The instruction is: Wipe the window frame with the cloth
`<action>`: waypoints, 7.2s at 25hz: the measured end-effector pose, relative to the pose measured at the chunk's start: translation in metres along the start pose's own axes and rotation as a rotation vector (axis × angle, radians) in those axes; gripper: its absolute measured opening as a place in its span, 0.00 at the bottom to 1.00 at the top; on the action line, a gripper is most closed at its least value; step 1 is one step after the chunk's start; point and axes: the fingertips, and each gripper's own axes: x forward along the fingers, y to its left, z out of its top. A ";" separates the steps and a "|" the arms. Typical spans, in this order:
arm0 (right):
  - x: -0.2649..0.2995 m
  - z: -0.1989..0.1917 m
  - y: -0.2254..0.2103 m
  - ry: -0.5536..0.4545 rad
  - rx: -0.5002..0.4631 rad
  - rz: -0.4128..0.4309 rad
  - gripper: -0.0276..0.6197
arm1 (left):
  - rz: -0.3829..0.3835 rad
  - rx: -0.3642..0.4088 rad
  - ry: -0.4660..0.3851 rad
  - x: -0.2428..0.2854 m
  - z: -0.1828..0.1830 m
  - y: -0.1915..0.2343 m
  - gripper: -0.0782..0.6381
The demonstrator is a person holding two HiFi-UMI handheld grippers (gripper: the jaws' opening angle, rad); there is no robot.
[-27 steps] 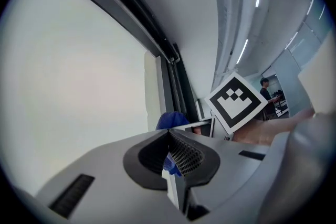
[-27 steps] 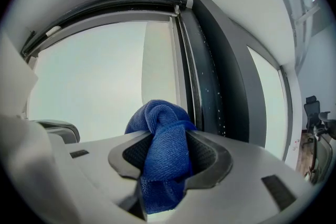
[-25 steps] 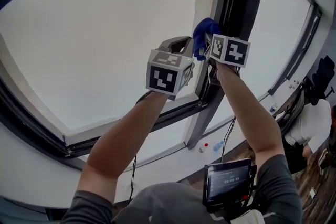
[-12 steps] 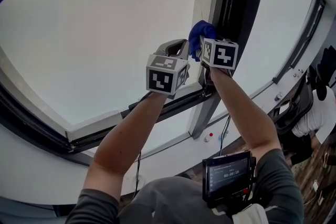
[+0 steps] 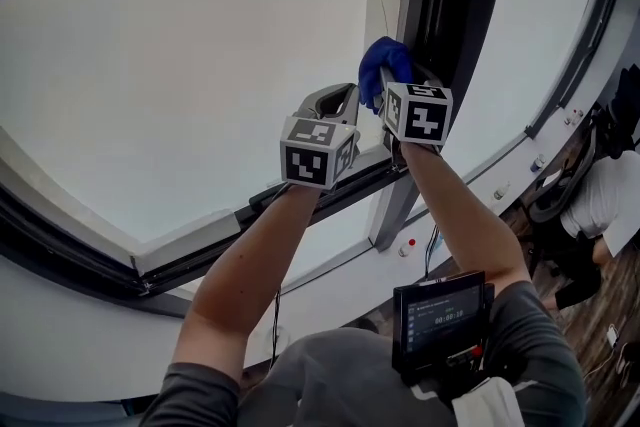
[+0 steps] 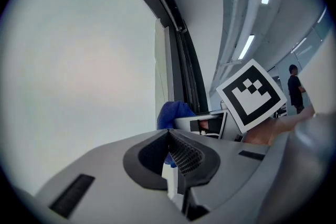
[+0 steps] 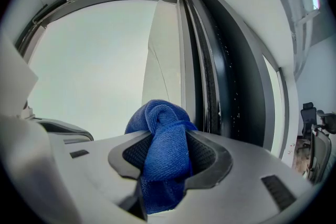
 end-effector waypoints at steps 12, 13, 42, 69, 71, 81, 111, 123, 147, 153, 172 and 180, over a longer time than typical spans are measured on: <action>0.006 -0.062 0.002 0.083 0.002 0.001 0.31 | -0.026 -0.028 0.073 0.000 -0.055 -0.011 0.12; 0.006 -0.067 0.002 0.091 0.002 0.003 0.31 | -0.027 -0.037 0.083 0.000 -0.060 -0.012 0.12; 0.014 -0.222 0.006 0.291 -0.040 0.038 0.31 | -0.029 -0.109 0.255 0.003 -0.170 -0.019 0.12; -0.055 -0.192 0.009 0.280 0.048 0.099 0.31 | 0.186 -0.121 0.169 -0.078 -0.136 -0.026 0.12; -0.057 -0.192 0.009 0.278 0.057 0.101 0.31 | 0.198 -0.117 0.167 -0.080 -0.138 -0.026 0.12; -0.018 -0.239 0.013 0.376 -0.008 0.181 0.31 | 0.285 -0.150 0.208 -0.076 -0.166 -0.014 0.12; -0.053 -0.278 0.214 0.485 -0.029 0.424 0.31 | 0.552 -0.220 0.217 -0.270 -0.202 0.092 0.12; -0.062 -0.282 0.255 0.523 0.055 0.469 0.31 | 0.567 -0.241 0.199 -0.311 -0.200 0.098 0.12; -0.117 -0.236 0.350 0.450 0.093 0.687 0.31 | 0.762 -0.267 0.148 -0.409 -0.202 0.121 0.12; -0.103 -0.258 0.389 0.498 0.018 0.689 0.31 | 0.782 -0.271 0.167 -0.433 -0.210 0.134 0.12; -0.115 -0.275 0.508 0.541 -0.040 0.755 0.31 | 0.852 -0.302 0.138 -0.530 -0.217 0.179 0.12; -0.132 -0.273 0.574 0.544 -0.066 0.896 0.31 | 0.945 -0.267 0.128 -0.565 -0.203 0.190 0.12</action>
